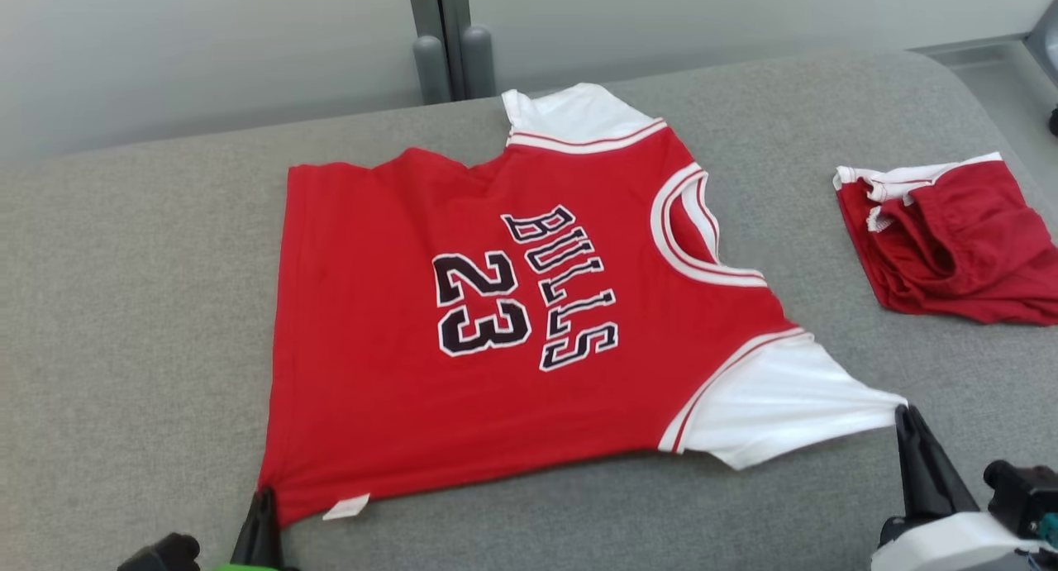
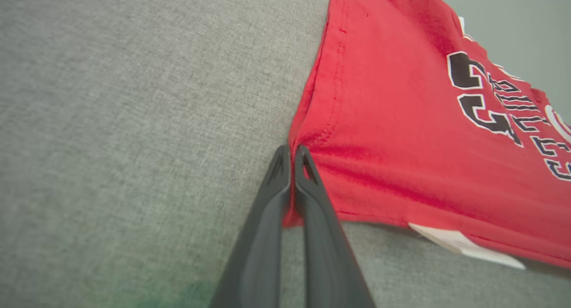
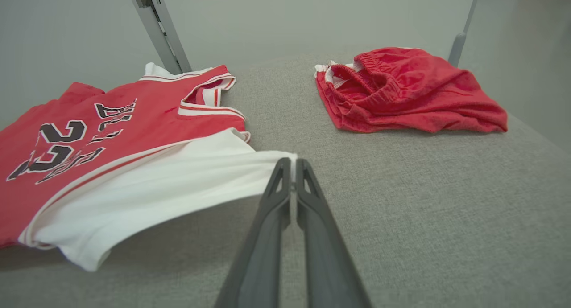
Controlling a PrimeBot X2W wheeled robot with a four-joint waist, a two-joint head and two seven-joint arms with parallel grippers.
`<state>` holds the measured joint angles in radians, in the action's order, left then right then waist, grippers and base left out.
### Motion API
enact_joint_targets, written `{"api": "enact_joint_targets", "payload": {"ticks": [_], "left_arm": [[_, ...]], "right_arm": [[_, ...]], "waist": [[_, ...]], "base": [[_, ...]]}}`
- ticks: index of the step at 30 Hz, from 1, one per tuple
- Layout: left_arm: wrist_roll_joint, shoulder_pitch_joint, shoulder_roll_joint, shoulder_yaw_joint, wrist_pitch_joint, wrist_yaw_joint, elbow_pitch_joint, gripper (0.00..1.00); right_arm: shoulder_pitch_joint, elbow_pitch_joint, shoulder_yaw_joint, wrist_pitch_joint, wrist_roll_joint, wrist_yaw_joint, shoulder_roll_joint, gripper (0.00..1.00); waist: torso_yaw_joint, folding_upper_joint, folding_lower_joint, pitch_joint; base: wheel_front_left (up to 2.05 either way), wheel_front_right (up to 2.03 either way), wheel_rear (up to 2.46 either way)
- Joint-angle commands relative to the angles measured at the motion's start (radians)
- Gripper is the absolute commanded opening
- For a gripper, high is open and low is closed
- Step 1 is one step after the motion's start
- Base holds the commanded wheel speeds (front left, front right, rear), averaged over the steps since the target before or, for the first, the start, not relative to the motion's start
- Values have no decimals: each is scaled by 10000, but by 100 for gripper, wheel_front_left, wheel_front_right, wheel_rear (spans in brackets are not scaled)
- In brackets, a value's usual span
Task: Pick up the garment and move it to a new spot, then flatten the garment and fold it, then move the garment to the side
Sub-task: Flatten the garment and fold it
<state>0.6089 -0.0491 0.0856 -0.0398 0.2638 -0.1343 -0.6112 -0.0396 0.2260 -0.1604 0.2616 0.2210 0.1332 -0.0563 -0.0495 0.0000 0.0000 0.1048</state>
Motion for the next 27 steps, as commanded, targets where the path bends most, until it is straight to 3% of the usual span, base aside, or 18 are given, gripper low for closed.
{"api": "enact_joint_targets", "payload": {"ticks": [1, 9, 17, 27], "left_arm": [[-123, 320, 107, 204, 4, 65, 74, 0], [-236, 807, -156, 103, 3, 58, 1055, 0], [72, -426, -99, -541, 3, 50, 2144, 0], [243, -2459, 372, -1171, 1, 49, 1793, 0]], "right_arm": [[-320, 51, -121, 44, 139, -48, -81, 0], [-675, -347, -37, 43, 398, -47, -14, 0], [1144, -555, 338, 43, 365, -36, 22, 0], [4052, 768, 335, 41, -512, -36, 30, 0]], "waist": [[119, 0, 0, -313], [239, 0, 0, -321], [326, 0, 0, 499], [475, 0, 0, 1862]], "base": [[0, 0, 0], [0, 0, 0], [0, 0, 0], [0, 0, 0]]}}
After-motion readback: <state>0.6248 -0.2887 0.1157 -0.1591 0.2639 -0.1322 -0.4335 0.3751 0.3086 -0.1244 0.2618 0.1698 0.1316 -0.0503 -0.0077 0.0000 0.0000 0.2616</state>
